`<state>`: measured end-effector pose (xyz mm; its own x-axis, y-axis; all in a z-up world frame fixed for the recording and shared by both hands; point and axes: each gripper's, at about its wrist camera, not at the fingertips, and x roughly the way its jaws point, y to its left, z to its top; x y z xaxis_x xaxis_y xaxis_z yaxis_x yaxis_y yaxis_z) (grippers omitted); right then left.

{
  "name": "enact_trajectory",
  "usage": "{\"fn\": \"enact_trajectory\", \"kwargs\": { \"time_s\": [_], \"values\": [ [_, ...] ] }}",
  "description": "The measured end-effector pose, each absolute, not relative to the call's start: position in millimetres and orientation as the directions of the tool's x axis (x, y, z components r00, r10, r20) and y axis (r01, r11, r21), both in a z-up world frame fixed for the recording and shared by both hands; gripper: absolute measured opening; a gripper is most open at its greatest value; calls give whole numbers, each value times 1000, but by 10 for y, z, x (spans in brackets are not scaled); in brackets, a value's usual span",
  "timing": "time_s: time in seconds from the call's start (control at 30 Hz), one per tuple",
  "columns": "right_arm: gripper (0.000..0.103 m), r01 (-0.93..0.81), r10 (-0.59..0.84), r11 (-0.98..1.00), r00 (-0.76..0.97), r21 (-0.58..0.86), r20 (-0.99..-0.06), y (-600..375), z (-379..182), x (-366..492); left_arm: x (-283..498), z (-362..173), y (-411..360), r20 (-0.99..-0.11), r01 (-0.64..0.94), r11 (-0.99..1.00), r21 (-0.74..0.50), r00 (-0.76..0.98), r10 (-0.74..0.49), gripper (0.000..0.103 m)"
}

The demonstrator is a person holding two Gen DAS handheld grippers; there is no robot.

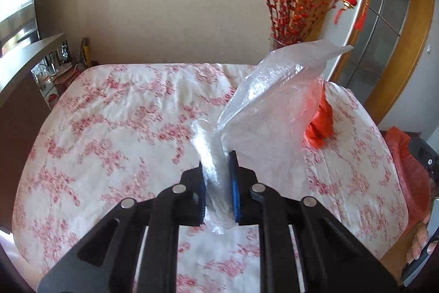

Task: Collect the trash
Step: 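Grasp the clear plastic bag with the left tool while the right tool grasps the red bag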

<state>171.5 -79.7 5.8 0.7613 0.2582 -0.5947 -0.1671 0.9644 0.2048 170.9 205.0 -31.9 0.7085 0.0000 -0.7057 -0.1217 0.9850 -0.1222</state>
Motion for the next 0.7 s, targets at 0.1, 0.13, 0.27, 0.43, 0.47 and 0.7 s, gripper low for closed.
{"fn": "enact_trajectory", "kwargs": {
  "time_s": [0.1, 0.13, 0.27, 0.43, 0.47, 0.7],
  "values": [
    [96, -185, 272, 962, 734, 203, -622, -541, 13, 1981, 1803, -278, 2251, -703, -162, 981, -108, 710, 40, 15],
    [95, -185, 270, 963, 725, 198, -633, -443, -9, 2083, 1833, -269, 2316, -703, -173, 979, -107, 710, 48, 16],
    [91, -157, 252, 967, 693, 200, -676, -188, -154, 2432, 1938, -259, 2527, -705, -208, 971, -116, 706, 67, 16],
    [89, -123, 187, 982, 665, 142, -723, 7, -368, 2720, 2059, -276, 2657, -709, -222, 968, -115, 701, 76, 16],
    [89, -119, 176, 984, 656, 130, -734, 37, -424, 2765, 2069, -282, 2660, -711, -222, 968, -116, 699, 75, 16],
    [46, -144, 225, 974, 611, 174, -759, -11, -598, 2818, 2125, -331, 2628, -717, -207, 969, -134, 695, 49, 16]
  ]
}}
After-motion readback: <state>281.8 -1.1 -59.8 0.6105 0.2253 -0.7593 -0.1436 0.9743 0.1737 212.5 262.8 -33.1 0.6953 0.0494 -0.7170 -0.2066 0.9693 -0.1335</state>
